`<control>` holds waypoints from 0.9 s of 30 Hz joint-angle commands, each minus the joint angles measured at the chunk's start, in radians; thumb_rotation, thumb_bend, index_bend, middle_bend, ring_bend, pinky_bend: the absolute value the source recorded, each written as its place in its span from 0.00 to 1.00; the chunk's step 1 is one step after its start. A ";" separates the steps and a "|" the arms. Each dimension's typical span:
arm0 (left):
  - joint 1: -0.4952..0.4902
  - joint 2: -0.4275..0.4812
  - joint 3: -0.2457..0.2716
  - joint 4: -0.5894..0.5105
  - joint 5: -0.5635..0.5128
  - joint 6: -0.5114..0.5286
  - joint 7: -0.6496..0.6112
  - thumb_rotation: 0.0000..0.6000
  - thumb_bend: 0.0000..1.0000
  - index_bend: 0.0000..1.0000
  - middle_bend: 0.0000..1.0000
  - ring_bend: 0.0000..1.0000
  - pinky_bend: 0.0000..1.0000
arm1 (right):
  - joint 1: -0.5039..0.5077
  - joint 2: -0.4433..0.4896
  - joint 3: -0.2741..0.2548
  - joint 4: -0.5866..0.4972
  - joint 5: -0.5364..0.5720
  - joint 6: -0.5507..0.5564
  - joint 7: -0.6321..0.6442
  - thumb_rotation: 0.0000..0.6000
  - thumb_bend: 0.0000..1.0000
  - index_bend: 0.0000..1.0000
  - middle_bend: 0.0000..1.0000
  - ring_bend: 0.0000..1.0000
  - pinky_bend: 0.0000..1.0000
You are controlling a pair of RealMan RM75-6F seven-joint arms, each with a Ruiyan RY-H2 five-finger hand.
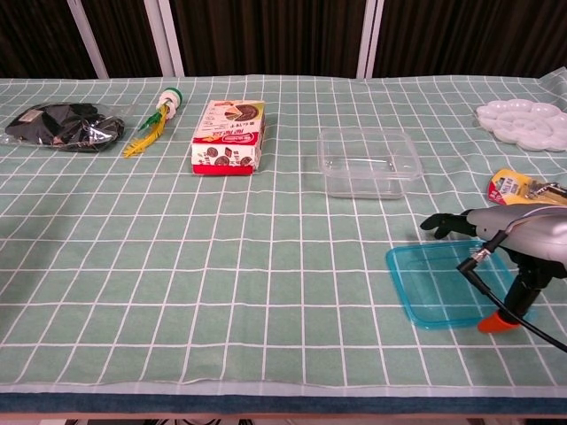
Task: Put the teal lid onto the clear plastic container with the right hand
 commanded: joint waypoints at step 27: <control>-0.001 0.001 -0.002 -0.001 -0.004 0.000 0.001 1.00 0.54 0.08 0.00 0.00 0.00 | 0.007 -0.018 -0.003 0.024 0.018 -0.001 0.004 1.00 0.16 0.00 0.16 0.00 0.00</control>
